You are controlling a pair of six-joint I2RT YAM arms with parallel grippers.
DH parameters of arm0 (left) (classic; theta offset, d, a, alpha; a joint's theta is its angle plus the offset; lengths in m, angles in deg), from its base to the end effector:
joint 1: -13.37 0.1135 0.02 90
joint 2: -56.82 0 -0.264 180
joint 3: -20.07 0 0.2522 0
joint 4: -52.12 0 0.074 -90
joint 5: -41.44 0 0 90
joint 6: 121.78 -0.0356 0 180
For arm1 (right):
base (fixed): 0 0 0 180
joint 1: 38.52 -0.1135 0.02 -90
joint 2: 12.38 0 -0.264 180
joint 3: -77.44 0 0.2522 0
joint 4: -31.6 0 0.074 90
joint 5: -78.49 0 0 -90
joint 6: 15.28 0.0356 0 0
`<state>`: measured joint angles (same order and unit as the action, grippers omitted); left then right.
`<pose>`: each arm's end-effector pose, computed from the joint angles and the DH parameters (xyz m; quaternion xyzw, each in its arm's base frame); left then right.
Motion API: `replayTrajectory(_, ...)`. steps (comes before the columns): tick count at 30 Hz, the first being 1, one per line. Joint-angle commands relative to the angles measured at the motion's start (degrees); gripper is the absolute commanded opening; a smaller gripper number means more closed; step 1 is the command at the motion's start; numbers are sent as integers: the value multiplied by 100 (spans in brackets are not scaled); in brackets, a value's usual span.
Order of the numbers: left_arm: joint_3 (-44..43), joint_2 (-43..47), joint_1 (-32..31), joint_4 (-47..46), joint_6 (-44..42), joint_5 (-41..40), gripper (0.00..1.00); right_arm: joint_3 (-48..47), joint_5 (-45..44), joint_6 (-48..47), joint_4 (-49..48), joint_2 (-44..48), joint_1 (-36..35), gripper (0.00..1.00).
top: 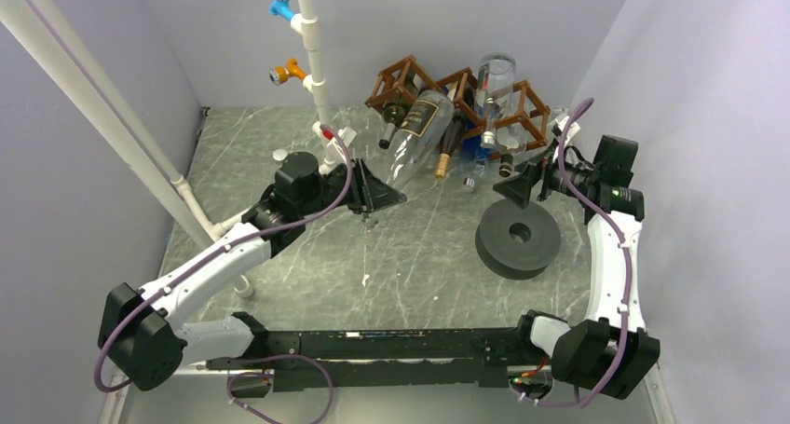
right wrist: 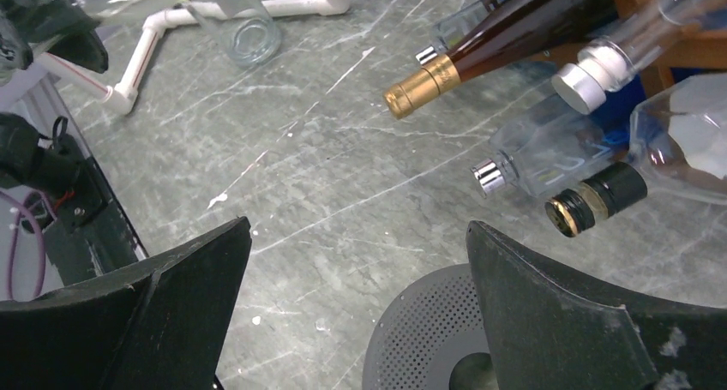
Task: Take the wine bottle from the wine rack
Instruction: Place the wine bottle at the center of the board.
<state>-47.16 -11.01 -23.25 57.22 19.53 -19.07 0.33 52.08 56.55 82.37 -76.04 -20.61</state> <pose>0.2119 -0.1793 0.3449 0.0777 0.7329 -0.5863 0.3361 0.2188 -0.0372 0.3543 -0.2355 0.7612 0.3322 0.5048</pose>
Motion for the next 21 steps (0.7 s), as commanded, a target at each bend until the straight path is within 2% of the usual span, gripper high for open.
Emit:
replayTrajectory(1,-49,622,-108,-1359,-262,146,0,-401,201,-814,552,148,-156,100)
replayTrajectory(21,715,1261,-480,-399,-275,333,0,-1240,573,-4157,3073,222,-436,100)
